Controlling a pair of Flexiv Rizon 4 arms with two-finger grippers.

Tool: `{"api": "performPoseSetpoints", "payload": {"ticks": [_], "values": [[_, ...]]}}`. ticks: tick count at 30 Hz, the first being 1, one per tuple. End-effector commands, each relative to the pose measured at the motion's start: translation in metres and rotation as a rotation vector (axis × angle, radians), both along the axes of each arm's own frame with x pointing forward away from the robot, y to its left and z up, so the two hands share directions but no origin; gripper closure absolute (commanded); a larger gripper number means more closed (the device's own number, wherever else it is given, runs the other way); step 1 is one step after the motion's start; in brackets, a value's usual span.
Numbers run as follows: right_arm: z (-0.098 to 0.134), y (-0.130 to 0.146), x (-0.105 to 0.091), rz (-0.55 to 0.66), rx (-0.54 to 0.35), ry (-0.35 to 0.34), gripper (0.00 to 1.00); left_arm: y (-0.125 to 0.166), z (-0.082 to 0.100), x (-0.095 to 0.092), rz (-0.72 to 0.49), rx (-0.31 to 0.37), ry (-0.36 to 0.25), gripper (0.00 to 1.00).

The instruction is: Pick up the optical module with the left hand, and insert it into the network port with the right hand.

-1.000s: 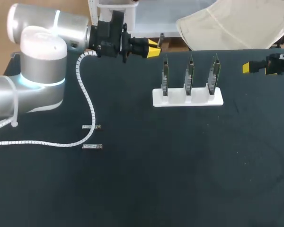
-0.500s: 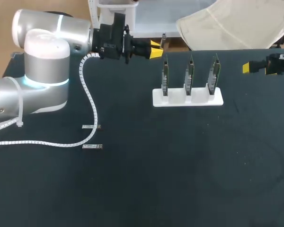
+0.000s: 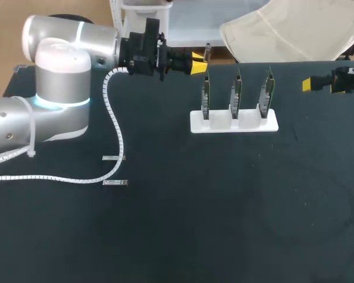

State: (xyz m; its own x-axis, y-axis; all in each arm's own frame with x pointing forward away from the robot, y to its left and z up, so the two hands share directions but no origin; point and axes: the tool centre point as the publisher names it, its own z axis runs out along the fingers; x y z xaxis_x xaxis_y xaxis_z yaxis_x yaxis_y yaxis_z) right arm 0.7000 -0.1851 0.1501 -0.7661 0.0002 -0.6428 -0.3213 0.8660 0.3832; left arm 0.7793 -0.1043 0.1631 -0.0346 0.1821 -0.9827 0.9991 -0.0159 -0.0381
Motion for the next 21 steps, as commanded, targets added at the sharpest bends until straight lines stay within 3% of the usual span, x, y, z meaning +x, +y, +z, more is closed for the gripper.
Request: {"api": "performPoseSetpoints", "payload": {"ticks": [1,21], "values": [[-0.0001,0.0001,0.0000,0.000,0.000,0.000,0.00,-0.0032,-0.0014,0.0024,-0.014,-0.010,0.004,1.00],[-0.0001,0.0001,0.0000,0.000,0.000,0.000,0.00,-0.0045,-0.0043,-0.0012,-0.022,-0.021,0.028,1.00]]}}
